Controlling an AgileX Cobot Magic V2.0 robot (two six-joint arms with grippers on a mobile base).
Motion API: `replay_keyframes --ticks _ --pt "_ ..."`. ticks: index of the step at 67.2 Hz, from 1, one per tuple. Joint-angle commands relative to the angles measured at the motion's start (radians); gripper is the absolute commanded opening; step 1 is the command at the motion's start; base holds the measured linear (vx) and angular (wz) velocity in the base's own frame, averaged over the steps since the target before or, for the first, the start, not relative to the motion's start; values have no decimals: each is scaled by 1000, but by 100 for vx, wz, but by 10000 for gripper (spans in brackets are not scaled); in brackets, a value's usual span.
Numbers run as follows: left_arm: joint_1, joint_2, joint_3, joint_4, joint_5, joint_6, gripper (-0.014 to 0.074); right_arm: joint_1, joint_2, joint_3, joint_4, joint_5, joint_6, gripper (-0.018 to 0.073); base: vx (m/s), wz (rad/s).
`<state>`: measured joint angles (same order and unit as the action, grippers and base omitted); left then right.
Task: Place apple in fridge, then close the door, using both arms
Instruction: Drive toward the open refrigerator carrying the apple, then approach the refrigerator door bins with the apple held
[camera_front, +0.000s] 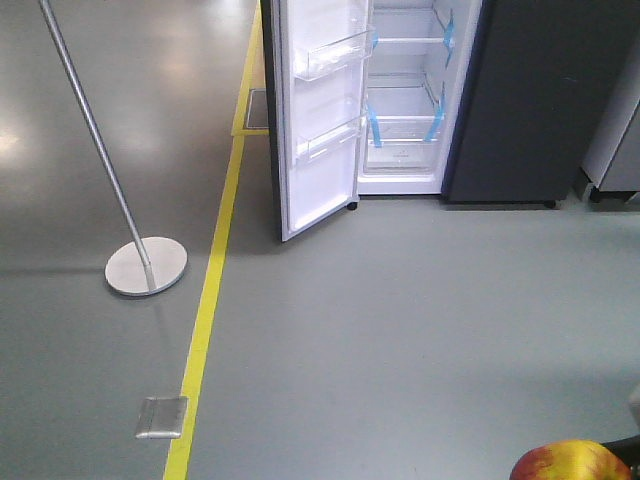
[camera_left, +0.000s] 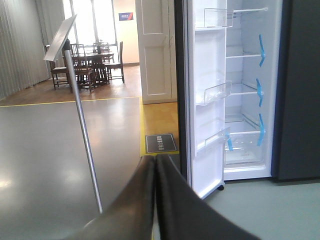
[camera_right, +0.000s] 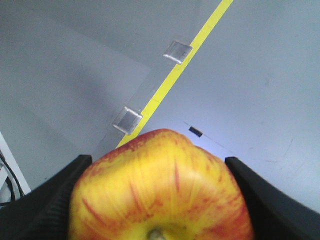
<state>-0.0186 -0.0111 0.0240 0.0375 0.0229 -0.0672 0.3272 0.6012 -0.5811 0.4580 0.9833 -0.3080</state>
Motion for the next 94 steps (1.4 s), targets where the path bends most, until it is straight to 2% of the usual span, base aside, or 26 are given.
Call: replay_keyframes --ticks 1,94 --pt "-1 -15 -17 -9 -71 0 -6 0 1 -28 31 -49 -4 24 32 -3" --pt "-1 -15 -17 -9 -71 0 -6 0 1 -28 30 -49 -5 24 26 1"
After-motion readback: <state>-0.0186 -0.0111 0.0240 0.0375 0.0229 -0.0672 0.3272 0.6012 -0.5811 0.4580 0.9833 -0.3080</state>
